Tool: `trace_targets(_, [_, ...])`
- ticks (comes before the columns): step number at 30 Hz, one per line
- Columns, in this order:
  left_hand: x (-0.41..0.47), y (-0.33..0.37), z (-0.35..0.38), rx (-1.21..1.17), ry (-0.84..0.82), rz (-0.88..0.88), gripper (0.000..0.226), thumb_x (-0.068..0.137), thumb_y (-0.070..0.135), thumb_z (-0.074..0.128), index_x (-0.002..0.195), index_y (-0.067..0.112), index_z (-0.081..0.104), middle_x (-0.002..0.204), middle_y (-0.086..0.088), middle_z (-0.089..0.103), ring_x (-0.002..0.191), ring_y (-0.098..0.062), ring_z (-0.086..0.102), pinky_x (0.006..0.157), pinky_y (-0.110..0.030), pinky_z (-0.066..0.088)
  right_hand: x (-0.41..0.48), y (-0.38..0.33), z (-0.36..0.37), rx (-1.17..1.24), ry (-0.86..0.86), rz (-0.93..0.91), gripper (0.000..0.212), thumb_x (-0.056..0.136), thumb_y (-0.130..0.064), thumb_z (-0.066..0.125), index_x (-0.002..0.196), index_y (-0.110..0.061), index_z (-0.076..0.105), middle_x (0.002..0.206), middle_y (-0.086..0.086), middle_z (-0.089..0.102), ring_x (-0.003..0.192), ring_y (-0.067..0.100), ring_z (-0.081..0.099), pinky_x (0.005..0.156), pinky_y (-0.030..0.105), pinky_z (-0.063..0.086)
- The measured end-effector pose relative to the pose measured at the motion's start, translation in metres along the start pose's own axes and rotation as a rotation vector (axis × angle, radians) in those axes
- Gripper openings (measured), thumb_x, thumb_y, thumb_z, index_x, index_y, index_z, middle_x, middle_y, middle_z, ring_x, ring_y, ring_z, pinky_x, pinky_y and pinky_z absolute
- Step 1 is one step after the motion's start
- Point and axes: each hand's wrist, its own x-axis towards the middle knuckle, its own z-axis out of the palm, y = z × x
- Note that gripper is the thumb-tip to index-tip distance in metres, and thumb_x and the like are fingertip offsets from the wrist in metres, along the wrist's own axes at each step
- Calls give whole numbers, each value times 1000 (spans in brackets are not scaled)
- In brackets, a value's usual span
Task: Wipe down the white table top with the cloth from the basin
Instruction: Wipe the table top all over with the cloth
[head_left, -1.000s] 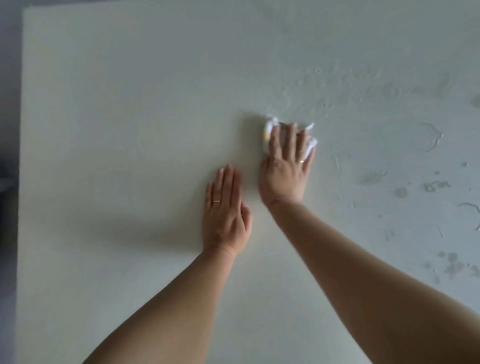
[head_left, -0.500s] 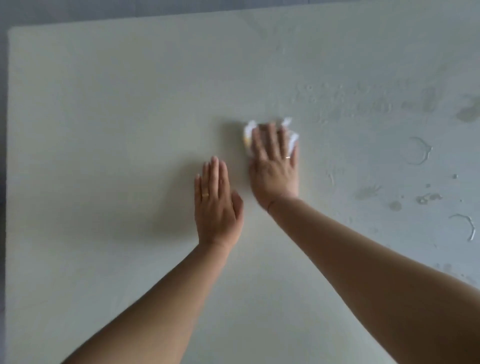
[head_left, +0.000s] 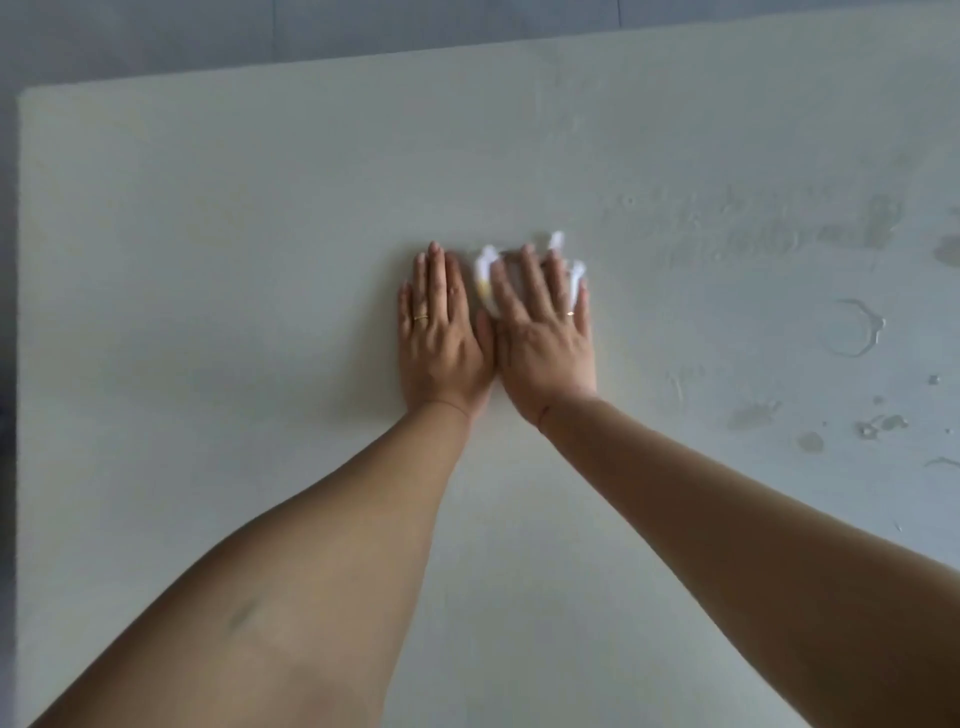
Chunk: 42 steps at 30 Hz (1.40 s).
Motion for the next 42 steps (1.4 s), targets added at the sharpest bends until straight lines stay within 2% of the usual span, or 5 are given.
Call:
trace_targets(18, [1, 1, -5, -6, -44, -6, 63, 90, 31, 27, 147, 2, 25, 156, -12, 22, 145, -25, 17, 119, -39, 12, 57, 44, -25, -153, -69, -361, 53, 99, -35, 31, 150, -29, 16, 159, 3, 10, 146, 25, 4, 117, 41, -4])
trace_targets(24, [1, 1, -5, 6, -50, -17, 63, 89, 28, 30, 146, 2, 26, 155, -13, 23, 145, -26, 18, 118, -38, 13, 88, 43, -27, 4, 127, 344, 60, 95, -23, 36, 150, -26, 14, 159, 8, 6, 146, 29, -2, 116, 45, -7])
trace_targets(31, [2, 2, -6, 21, -50, -17, 62, 90, 30, 29, 146, 2, 28, 155, -13, 25, 145, -25, 19, 118, -38, 12, 81, 24, -22, -140, -59, -390, 53, 99, -31, 34, 149, -28, 19, 158, 3, 13, 146, 26, 6, 118, 42, -1])
trace_targets(38, [3, 4, -6, 39, -72, -30, 62, 90, 28, 27, 146, 2, 26, 155, -14, 23, 145, -26, 18, 118, -38, 11, 112, 39, -30, 15, 129, 380, 62, 93, -21, 36, 150, -27, 14, 159, 7, 6, 146, 29, -3, 117, 45, -7])
trace_targets(42, [5, 8, -13, -13, -71, -60, 61, 88, 25, 37, 144, 2, 32, 153, -14, 30, 143, -28, 23, 118, -42, 13, 83, 1, -14, -73, -48, -239, 58, 96, -26, 34, 150, -29, 13, 159, 2, 7, 146, 27, -3, 117, 43, -9])
